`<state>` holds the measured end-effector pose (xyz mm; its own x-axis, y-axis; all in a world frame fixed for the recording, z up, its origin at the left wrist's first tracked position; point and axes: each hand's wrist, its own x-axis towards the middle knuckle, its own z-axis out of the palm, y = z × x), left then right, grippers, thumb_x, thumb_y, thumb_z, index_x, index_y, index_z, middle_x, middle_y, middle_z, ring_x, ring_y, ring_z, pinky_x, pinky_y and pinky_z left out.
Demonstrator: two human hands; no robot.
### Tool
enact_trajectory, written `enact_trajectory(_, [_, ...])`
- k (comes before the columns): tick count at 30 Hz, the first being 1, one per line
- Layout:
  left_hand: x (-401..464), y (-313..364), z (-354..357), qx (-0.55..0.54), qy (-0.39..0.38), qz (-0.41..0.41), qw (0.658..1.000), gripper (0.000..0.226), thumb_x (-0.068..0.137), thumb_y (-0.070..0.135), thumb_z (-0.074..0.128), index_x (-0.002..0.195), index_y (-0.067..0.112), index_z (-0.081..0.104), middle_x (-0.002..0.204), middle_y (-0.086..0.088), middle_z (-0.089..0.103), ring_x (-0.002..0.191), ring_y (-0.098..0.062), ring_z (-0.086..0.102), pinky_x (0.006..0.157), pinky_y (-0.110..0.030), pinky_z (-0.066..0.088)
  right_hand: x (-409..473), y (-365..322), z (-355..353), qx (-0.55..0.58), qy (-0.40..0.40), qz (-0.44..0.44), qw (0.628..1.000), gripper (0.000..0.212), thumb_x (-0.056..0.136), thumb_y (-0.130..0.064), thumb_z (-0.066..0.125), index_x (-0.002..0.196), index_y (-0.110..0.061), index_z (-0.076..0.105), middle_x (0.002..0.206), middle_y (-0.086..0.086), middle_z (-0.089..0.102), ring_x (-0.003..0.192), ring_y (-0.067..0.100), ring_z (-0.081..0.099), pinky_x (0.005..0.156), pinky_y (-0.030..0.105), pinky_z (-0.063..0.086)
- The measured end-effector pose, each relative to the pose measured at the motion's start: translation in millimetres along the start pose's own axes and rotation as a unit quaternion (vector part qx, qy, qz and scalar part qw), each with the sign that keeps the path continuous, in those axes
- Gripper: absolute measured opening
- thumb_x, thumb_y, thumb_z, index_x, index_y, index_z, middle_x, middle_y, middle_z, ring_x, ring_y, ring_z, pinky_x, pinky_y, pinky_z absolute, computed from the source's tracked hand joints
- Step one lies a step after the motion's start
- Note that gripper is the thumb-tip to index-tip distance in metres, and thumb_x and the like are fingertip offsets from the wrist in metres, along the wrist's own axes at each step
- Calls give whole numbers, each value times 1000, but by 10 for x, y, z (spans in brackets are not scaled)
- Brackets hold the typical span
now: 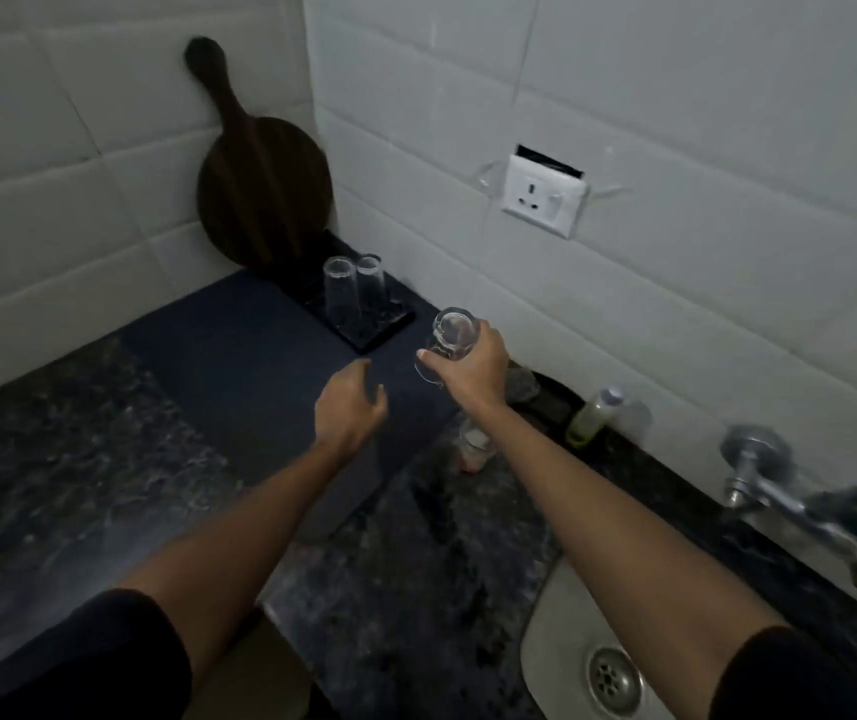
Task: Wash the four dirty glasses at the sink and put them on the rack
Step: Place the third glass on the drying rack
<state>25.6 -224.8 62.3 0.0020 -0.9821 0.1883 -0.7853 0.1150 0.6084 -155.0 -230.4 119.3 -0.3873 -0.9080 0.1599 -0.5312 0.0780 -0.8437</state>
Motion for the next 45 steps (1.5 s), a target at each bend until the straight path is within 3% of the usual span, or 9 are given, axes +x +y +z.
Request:
enact_trajectory(5, [704, -716, 264, 74, -69, 5, 995, 71, 93, 51, 58, 145, 3, 47, 147, -19, 53, 137, -36, 47, 109, -48, 44, 746, 17, 775, -1, -35, 19, 999, 61, 62, -36, 99, 108, -19, 63, 107, 4, 66, 95, 22, 65, 85, 37, 56])
enact_trajectory(8, [992, -1061, 449, 153, -145, -2, 977, 95, 92, 72, 36, 157, 3, 27, 164, -20, 27, 153, -35, 23, 125, -48, 21, 1109, 59, 1153, -9, -42, 30, 999, 60, 62, -32, 100, 108, -16, 64, 107, 5, 66, 94, 20, 65, 79, 27, 50])
enact_trajectory(11, [1075, -1321, 605, 196, -190, 8, 962, 107, 91, 83, 19, 162, 5, 5, 170, -16, 1, 158, -30, -3, 128, -47, 1, 1392, 131, 1433, -25, -50, 43, 998, 59, 63, -29, 100, 108, -13, 65, 107, 5, 64, 94, 19, 61, 77, 22, 43])
enact_trajectory(15, [1046, -1434, 704, 212, -154, 43, 964, 102, 95, 79, 17, 161, 1, 11, 169, -19, 8, 158, -32, 1, 127, -50, 6, 1601, 230, 1668, -43, -46, 33, 997, 59, 60, -25, 100, 106, -10, 67, 105, 6, 65, 94, 21, 62, 83, 31, 53])
enact_trajectory(20, [1050, -1411, 683, 227, -166, 45, 959, 102, 96, 78, 16, 161, 1, 6, 170, -19, 3, 158, -31, -4, 127, -50, 5, 1691, 226, 1769, -36, -38, 27, 998, 61, 63, -20, 99, 113, -8, 67, 107, 0, 58, 95, 13, 54, 82, 19, 42])
enact_trajectory(28, [1062, -1395, 653, 225, -175, 40, 958, 101, 95, 79, 12, 161, 2, 3, 170, -17, 0, 158, -29, -7, 127, -49, 4, 1772, 224, 1889, -48, -47, 30, 997, 70, 64, -21, 99, 123, -8, 66, 116, 6, 62, 103, 14, 56, 93, 29, 51])
enact_trajectory(33, [1058, -1401, 650, 221, -175, 41, 959, 102, 95, 79, 13, 162, 3, 2, 170, -17, -1, 157, -28, -9, 127, -48, 3, 1796, 255, 1915, -54, -47, 37, 997, 65, 62, -25, 99, 117, -11, 66, 112, 5, 62, 102, 19, 61, 91, 36, 55])
enact_trajectory(39, [1071, -1400, 644, 223, -174, 41, 958, 102, 95, 79, 14, 162, 2, 4, 170, -17, 1, 158, -28, -8, 127, -49, 3, 1809, 244, 1917, -31, -62, 34, 997, 65, 65, -18, 98, 120, -9, 66, 110, -3, 61, 101, 14, 60, 86, 23, 50])
enact_trajectory(45, [1075, -1415, 656, 213, -175, 38, 960, 103, 95, 80, 16, 162, 3, 5, 170, -17, 1, 158, -27, -8, 127, -49, 4, 1798, 327, 1942, -22, -62, 27, 997, 64, 64, -23, 98, 118, -13, 65, 111, 0, 68, 103, 18, 65, 91, 38, 58])
